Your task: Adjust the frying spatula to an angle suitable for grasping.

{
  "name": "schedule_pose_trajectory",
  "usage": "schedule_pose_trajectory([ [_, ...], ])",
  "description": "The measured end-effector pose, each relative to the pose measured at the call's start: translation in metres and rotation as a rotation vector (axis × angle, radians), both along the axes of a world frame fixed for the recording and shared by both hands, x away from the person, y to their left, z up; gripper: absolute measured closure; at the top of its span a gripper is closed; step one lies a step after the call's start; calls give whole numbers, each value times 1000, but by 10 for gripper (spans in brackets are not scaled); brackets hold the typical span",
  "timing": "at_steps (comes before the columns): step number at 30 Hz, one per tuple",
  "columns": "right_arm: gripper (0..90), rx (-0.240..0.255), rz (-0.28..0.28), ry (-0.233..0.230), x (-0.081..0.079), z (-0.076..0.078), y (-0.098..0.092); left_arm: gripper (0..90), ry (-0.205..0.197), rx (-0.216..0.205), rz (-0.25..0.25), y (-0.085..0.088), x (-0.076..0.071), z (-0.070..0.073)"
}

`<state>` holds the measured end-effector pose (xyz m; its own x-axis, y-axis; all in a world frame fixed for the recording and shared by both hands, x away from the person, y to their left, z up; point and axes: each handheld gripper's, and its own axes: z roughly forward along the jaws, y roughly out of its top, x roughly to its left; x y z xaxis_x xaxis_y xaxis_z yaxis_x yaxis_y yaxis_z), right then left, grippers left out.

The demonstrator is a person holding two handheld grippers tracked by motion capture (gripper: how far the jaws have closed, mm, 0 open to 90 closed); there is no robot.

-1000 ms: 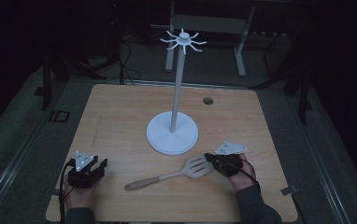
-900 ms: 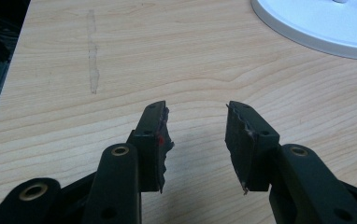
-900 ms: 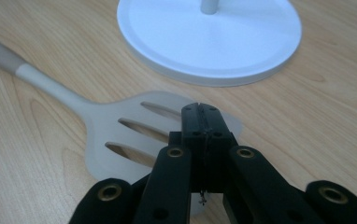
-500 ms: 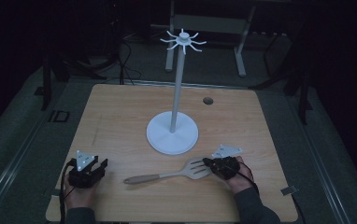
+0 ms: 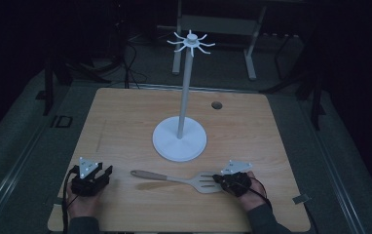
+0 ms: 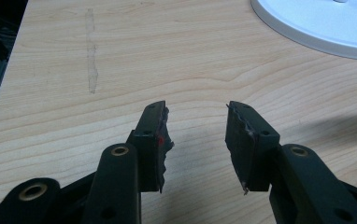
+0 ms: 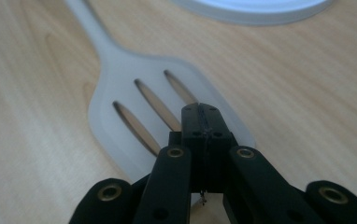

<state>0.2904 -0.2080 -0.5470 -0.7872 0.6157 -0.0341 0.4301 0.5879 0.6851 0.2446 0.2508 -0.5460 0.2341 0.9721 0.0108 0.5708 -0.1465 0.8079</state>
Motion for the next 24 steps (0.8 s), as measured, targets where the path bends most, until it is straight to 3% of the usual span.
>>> schedule_pose_trajectory([
  [5,900,-9,13,14,-9,-1,0,587,0,-1,0,0,0,0],
  [15,900,-32,109,40,-35,4,11,586,1,-3,0,0,0,0],
  [24,900,-8,185,48,-47,12,23,585,3,-2,1,0,0,0],
])
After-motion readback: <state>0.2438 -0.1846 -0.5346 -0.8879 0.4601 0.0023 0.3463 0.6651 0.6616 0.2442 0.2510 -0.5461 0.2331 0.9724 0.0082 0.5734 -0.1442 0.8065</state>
